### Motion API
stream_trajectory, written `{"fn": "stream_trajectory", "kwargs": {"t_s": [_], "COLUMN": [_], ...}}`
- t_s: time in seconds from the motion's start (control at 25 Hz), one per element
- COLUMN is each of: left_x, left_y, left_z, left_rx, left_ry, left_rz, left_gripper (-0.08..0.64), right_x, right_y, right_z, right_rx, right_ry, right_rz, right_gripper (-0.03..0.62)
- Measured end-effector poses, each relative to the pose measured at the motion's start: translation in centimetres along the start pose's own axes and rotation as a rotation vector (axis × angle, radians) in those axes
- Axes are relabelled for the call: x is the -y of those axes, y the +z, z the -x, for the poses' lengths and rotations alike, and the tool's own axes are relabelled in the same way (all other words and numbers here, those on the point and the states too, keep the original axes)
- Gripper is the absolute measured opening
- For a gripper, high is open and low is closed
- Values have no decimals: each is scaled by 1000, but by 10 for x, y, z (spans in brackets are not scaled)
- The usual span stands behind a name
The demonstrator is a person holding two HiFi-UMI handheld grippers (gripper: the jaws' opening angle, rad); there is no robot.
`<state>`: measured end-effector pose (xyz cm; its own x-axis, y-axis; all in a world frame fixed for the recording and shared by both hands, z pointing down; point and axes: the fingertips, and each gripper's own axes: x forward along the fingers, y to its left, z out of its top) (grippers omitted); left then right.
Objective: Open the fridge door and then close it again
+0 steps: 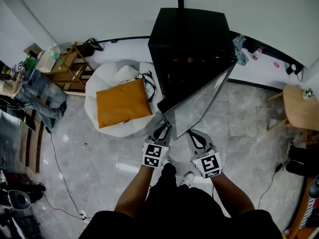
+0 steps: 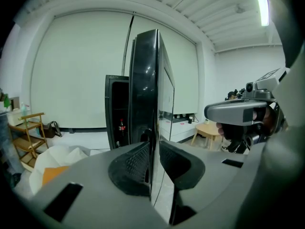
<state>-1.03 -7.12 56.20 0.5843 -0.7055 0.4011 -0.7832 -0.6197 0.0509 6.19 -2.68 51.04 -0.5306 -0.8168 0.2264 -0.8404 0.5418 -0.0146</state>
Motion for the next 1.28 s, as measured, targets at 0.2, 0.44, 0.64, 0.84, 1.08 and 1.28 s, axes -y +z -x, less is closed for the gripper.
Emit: {"fn": "stream_trajectory", "kwargs": {"t_s": [0.2, 0.44, 0.64, 0.84, 1.08, 1.28], "left_x": [34, 71, 98, 121, 157, 179], "left_y": [-5, -9, -12, -14, -18, -15], "left_z": [9, 16, 20, 21, 26, 27], "left_rx": [-2, 10, 13, 17, 19, 31], "left_ry": [-48, -77, -87, -108, -177, -245], "left_rz": [-39, -63, -70, -76, -83, -109], "left_gripper": [63, 54, 52, 53, 51, 38], "right_x": [-2, -6, -8, -2, 0, 4], "right_y": [-4, -12, -15, -21, -30, -32], "right_z": [18, 39, 58, 74, 97, 104], "right_rx": [10, 8, 9, 7, 5, 7], "right_ry": [-15, -31, -43, -79, -108, -127], "right_rz": [2, -5, 2, 2, -4, -11], "right_gripper": [11, 11, 11, 11, 11, 11]}}
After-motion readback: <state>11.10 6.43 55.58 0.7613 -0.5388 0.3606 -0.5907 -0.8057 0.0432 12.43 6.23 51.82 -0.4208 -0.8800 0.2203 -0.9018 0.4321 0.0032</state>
